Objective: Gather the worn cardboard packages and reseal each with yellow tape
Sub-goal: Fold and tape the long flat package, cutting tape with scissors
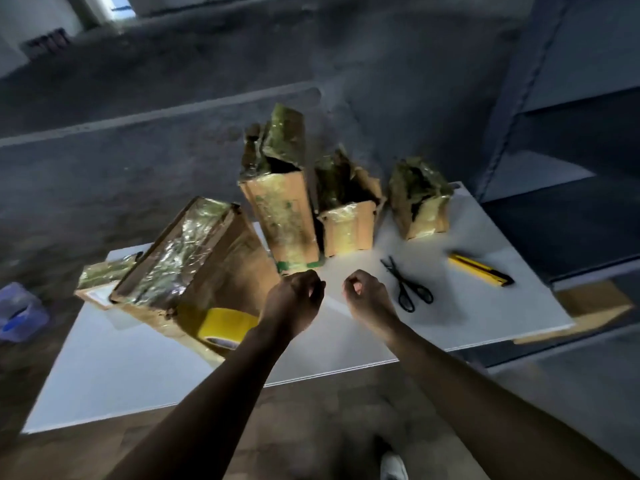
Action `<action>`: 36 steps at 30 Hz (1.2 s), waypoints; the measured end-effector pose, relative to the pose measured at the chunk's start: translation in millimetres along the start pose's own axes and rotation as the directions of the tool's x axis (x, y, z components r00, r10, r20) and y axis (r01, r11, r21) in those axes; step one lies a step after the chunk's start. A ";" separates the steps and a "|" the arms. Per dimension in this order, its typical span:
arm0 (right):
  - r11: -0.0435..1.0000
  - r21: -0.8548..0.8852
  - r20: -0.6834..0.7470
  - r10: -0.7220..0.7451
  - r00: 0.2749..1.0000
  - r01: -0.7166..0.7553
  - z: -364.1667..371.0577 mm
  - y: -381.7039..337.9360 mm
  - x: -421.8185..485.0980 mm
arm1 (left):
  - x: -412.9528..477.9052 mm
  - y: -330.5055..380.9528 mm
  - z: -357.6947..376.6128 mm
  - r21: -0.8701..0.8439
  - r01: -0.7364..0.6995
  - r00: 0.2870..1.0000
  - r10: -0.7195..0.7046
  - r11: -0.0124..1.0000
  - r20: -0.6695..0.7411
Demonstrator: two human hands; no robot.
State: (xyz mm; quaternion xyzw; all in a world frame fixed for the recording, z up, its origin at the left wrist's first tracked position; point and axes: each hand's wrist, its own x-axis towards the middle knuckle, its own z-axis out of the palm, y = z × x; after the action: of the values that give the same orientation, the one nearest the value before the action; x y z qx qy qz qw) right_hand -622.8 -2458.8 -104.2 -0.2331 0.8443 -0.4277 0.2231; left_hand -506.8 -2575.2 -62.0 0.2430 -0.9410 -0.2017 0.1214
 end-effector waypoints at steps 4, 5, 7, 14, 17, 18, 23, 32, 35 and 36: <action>0.984 -0.124 -0.016 0.130 0.991 -0.131 -22.2 45.0 23.7 | 21.0 11.6 31.2 0.015 0.093 0.989 -0.094 0.996 0.111; 0.973 -0.177 -0.020 0.146 0.989 -0.148 -26.3 56.9 30.2 | 24.3 13.3 37.1 0.037 0.112 0.984 -0.116 0.993 0.134; 0.936 -0.301 -0.035 0.181 0.983 -0.183 -32.4 78.6 43.2 | 28.6 16.2 46.0 0.076 0.131 0.977 -0.142 0.988 0.160; 0.824 -0.511 -0.068 0.247 0.967 -0.246 -34.5 122.8 73.2 | 26.9 11.7 58.7 0.076 0.188 0.967 -0.199 0.979 0.162; 0.800 -0.558 -0.008 0.261 0.965 -0.221 -29.9 129.7 76.7 | 25.5 6.8 57.9 0.094 0.195 0.965 -0.209 0.976 0.162; 0.799 -0.560 0.003 0.267 0.964 -0.220 -28.8 129.8 78.6 | 25.7 6.3 57.4 0.101 0.207 0.961 -0.222 0.973 0.166; 0.816 -0.524 0.085 0.336 0.938 -0.244 -28.1 121.8 80.6 | 26.6 8.1 53.9 0.118 0.246 0.945 -0.265 0.962 0.190; 0.997 0.012 0.360 0.072 0.930 -0.081 -7.9 54.5 50.0 | 34.6 24.9 40.5 -0.005 0.446 0.833 -0.413 0.895 0.368; 0.991 0.134 0.414 -0.040 0.909 -0.017 -2.6 23.1 36.2 | 33.9 33.9 30.6 -0.109 0.504 0.817 -0.432 0.857 0.383; 0.983 0.182 0.425 -0.074 0.902 -0.005 -1.4 14.9 31.6 | 31.6 36.5 26.0 -0.154 0.523 0.816 -0.440 0.838 0.375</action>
State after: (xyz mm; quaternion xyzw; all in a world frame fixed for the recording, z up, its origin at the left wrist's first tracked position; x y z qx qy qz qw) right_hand -651.6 -2468.5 -121.3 -0.3158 0.7283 -0.4434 0.4162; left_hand -557.1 -2553.7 -64.9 0.4208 -0.8214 -0.3801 -0.0610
